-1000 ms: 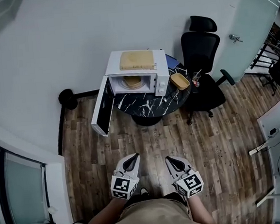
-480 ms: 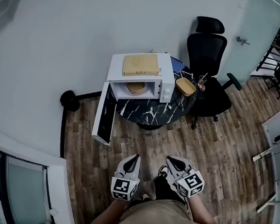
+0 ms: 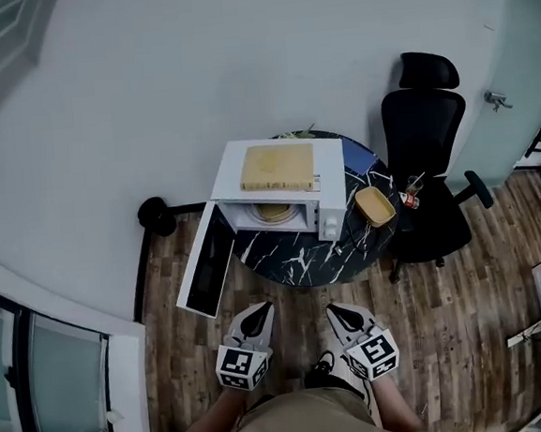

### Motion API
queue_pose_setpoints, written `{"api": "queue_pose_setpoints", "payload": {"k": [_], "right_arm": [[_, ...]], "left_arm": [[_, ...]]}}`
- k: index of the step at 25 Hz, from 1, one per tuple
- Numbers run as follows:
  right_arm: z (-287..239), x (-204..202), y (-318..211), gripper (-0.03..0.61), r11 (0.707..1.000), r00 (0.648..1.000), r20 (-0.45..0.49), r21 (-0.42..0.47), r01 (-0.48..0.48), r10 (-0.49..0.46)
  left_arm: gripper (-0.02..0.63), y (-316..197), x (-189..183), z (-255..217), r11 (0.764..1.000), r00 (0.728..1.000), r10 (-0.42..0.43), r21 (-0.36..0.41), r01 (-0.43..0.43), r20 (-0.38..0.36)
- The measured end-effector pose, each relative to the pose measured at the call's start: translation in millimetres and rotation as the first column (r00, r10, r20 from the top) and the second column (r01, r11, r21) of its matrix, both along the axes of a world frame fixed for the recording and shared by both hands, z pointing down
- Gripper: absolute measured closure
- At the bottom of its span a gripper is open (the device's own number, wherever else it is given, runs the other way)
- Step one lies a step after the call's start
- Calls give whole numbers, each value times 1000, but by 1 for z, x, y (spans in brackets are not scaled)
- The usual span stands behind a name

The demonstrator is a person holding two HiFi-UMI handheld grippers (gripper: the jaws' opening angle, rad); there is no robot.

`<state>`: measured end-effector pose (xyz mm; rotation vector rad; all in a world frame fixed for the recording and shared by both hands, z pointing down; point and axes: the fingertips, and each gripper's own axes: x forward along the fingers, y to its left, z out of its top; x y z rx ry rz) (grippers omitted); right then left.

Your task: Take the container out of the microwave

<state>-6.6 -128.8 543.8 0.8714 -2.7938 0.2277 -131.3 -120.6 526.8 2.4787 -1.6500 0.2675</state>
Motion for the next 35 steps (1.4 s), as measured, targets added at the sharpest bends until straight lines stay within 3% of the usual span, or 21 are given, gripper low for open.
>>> {"api": "queue_pose_setpoints", "payload": {"k": [10,23,27,31,35], "right_arm": [[9,21,-78,571,999,999,-5,-8,41,-41],[11,16,-150,571,997,997,-21,-23,-69,69],[-3,1,-186,571,992,992,-28,-4,-125,125],[-13,-17,-219,571,985,985,-15,21,-171,171],[-9,-33,-230,571,981,980,-39,11,-195,195]], "left_arm": [[607,-65,19,9,999,999,-38,-20,39,29],[607,-147,8,46,986,992,125,-109,-122,18],[606,-183,-3,39,979,981,188,-83,-184,43],[607,-217,-23,41,980,978,191,-64,-186,80],[606,-240,-31,51,974,977,208,-101,-203,45]]}}
